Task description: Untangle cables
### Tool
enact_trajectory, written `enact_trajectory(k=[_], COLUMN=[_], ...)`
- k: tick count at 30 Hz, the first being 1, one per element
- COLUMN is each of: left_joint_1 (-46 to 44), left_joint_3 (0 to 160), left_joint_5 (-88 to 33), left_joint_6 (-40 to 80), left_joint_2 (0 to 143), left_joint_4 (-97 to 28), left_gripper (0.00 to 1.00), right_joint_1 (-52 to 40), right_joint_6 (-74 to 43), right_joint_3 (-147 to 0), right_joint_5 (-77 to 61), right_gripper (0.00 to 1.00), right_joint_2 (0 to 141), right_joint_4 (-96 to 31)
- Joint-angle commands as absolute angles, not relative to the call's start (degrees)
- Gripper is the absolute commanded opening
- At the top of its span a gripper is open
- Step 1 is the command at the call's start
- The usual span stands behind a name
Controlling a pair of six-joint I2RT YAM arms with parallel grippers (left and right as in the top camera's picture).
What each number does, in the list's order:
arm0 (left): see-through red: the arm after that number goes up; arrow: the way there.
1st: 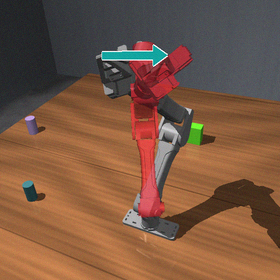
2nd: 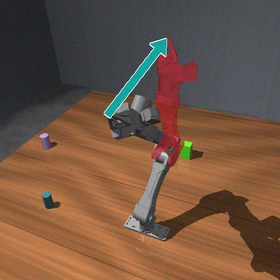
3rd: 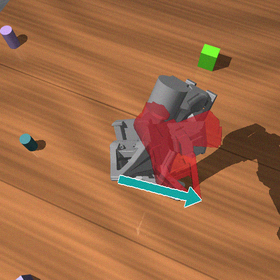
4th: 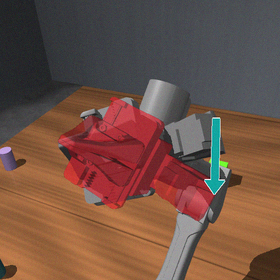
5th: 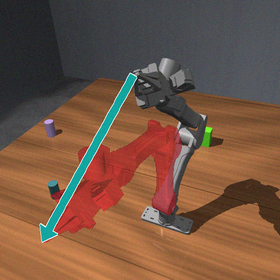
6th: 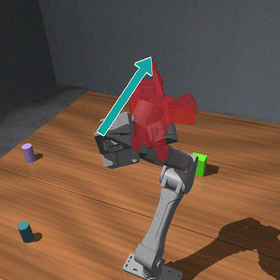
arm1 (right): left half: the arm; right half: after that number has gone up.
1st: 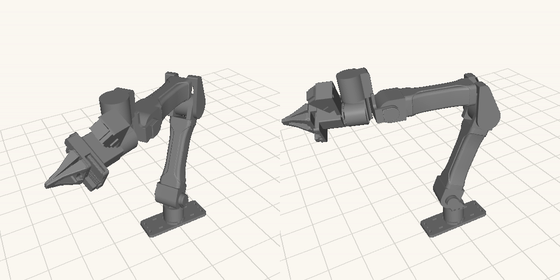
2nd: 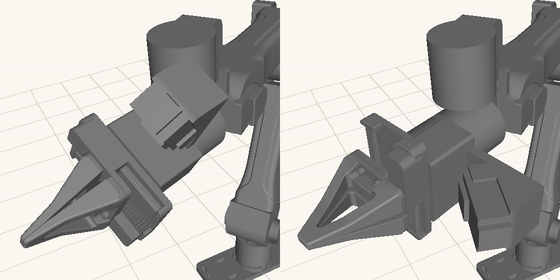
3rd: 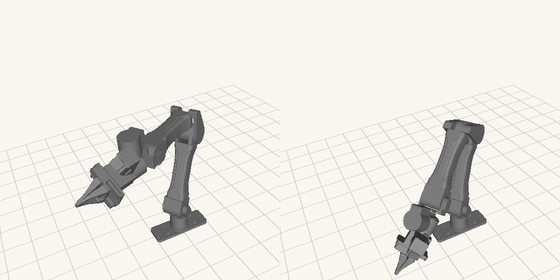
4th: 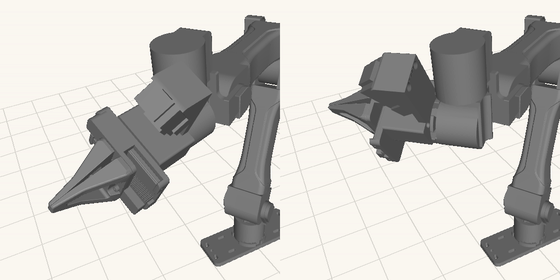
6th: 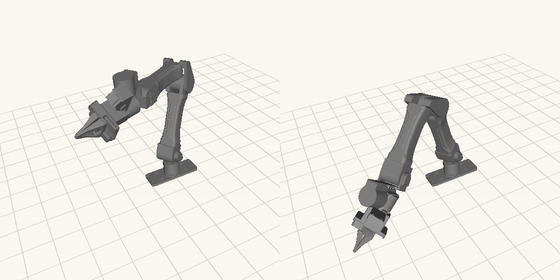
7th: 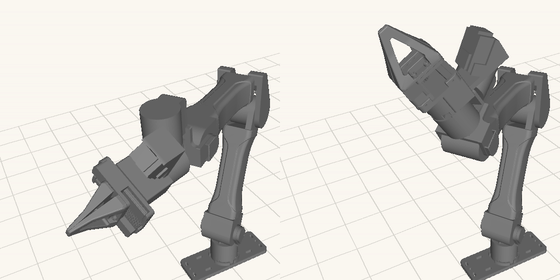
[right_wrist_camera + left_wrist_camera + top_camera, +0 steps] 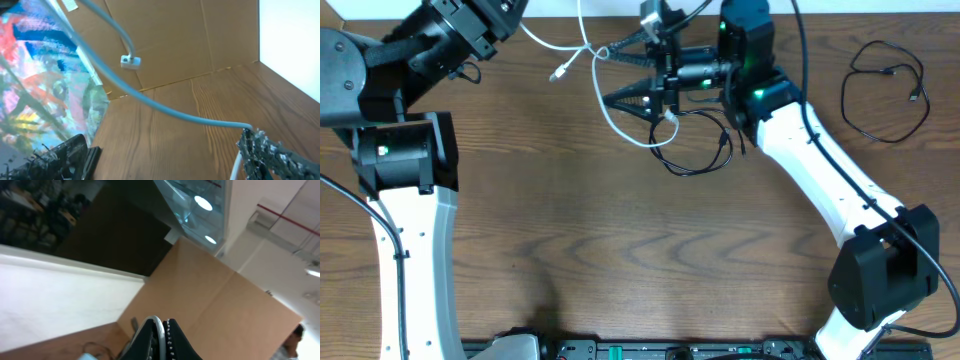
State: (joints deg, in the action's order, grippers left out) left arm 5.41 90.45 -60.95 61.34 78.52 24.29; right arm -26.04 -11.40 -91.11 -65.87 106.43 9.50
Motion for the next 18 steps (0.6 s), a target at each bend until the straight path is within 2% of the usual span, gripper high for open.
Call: enact_trajectory(k=[1, 8, 18], left_joint_1=[1.9, -2.6, -2.6], left_joint_3=[91.0, 91.0, 91.0], left_joint_5=[-60.4, -58.4, -58.2], left_joint_6=[64.4, 64.2, 64.2], left_joint_2=[77.8, 77.8, 77.8], left_joint_4=[24.8, 24.8, 24.8], left_gripper=[0.08, 0.08, 0.08], right_joint_1=[-28.1, -28.9, -27.0], right_joint_6=[-13.7, -13.7, -13.7], right_joint_3=[-91.9, -91.9, -91.9], right_joint_5=[-57.9, -54.9, -55.0], right_gripper=[0.90, 0.84, 0.77], right_joint_2=[105.3, 105.3, 105.3], right_joint_4=[9.7, 11.1, 12.9])
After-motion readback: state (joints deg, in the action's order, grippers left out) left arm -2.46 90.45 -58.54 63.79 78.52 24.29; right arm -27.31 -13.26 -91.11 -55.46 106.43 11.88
